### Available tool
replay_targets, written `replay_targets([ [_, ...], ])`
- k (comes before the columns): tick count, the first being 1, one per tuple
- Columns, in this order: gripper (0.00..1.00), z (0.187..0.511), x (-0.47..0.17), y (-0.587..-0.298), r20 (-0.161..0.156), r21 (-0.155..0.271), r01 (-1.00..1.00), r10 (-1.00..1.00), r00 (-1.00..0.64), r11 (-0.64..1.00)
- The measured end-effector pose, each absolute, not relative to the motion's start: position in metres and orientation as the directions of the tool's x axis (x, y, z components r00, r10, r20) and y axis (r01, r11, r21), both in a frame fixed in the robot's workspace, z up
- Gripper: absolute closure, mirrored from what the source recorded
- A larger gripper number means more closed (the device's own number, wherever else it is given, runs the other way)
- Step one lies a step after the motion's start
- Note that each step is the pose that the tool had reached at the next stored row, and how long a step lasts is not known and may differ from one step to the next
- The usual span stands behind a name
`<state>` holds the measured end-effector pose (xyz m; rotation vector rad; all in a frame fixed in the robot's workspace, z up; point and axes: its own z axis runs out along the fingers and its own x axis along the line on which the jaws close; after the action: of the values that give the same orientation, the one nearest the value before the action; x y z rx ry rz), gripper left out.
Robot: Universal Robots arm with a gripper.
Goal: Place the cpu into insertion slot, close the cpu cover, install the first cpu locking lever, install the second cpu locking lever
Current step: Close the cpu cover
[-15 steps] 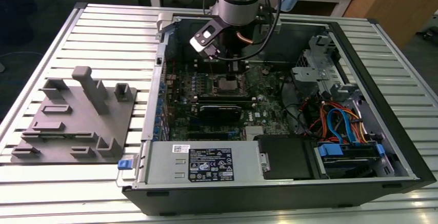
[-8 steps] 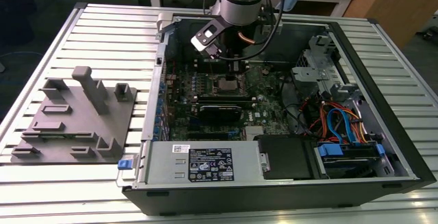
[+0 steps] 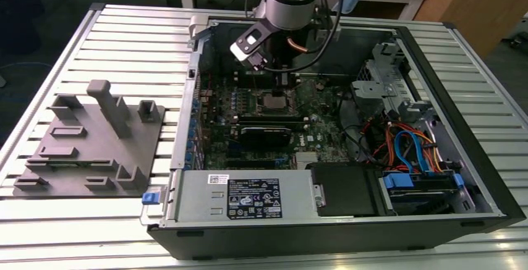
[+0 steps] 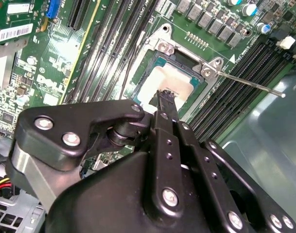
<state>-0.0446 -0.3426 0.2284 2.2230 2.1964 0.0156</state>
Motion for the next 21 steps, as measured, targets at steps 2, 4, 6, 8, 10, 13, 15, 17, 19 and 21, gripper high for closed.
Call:
replay_targets([
  [2,0.89,0.2303,-0.0445,-0.3426,-0.005,0.019,1.000,1.000,0.012,-0.012],
  [4,0.89,0.2323,-0.0445,-0.3426,-0.006,0.019,1.000,1.000,0.012,-0.012],
  [6,0.89,0.2344,-0.0446,-0.3426,-0.007,0.019,1.000,1.000,0.012,-0.012],
  [8,0.89,0.2364,-0.0446,-0.3426,-0.009,0.019,1.000,1.000,0.012,-0.012],
  [10,0.89,0.2383,-0.0446,-0.3426,-0.011,0.019,1.000,1.000,0.012,-0.012],
  [13,0.89,0.2390,-0.0445,-0.3426,-0.012,0.019,1.000,1.000,0.012,-0.012],
  [15,0.89,0.2390,-0.0446,-0.3426,-0.012,0.019,1.000,1.000,0.012,-0.012],
  [17,0.89,0.2390,-0.0446,-0.3426,-0.013,0.019,1.000,1.000,0.012,-0.012],
  [19,0.89,0.2390,-0.0446,-0.3426,-0.013,0.019,1.000,1.000,0.012,-0.012],
  [21,0.89,0.2390,-0.0446,-0.3426,-0.013,0.019,1.000,1.000,0.012,-0.012],
])
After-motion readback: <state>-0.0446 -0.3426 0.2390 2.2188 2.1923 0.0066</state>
